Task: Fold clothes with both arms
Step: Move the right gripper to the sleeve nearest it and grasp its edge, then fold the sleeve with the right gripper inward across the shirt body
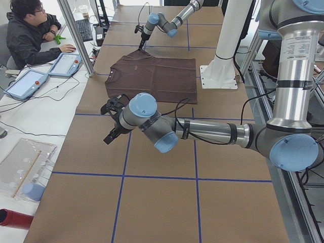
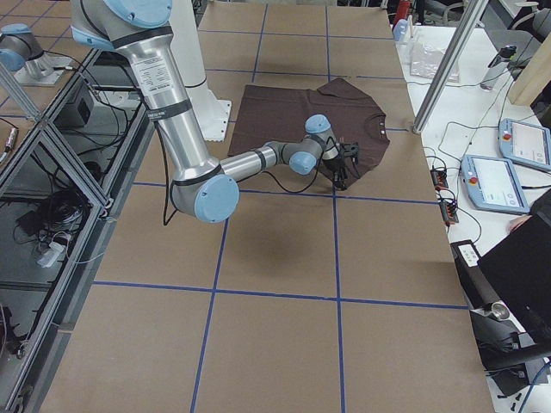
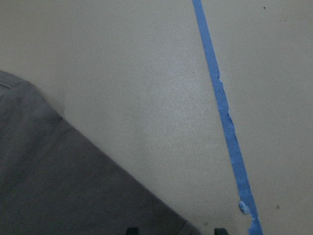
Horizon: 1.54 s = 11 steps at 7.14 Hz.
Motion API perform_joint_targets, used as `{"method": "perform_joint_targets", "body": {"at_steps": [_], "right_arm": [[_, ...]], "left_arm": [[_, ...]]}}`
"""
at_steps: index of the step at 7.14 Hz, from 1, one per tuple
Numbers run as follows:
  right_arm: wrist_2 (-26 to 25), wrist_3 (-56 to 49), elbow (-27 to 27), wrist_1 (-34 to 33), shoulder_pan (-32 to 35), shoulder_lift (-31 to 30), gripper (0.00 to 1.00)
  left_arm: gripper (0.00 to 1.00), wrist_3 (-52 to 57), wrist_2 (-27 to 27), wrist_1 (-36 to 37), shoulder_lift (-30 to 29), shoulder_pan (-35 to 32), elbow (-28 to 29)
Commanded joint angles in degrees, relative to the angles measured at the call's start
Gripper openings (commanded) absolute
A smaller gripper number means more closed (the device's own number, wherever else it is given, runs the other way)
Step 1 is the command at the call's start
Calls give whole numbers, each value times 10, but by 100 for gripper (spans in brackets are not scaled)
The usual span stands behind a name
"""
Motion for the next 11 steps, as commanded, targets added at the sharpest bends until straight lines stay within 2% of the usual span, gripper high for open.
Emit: {"method": "perform_joint_targets", "body": {"at_steps": [1, 9, 11], "right_arm": [[0, 0, -3, 0, 0, 1, 61], [-1, 0, -7, 0, 0, 2, 53], [-1, 7, -7, 0, 0, 4, 0]], "left_arm": [[100, 0, 1, 0, 0, 0, 0], [100, 0, 1, 0, 0, 0, 1], [100, 0, 0, 0, 0, 0, 1]]}}
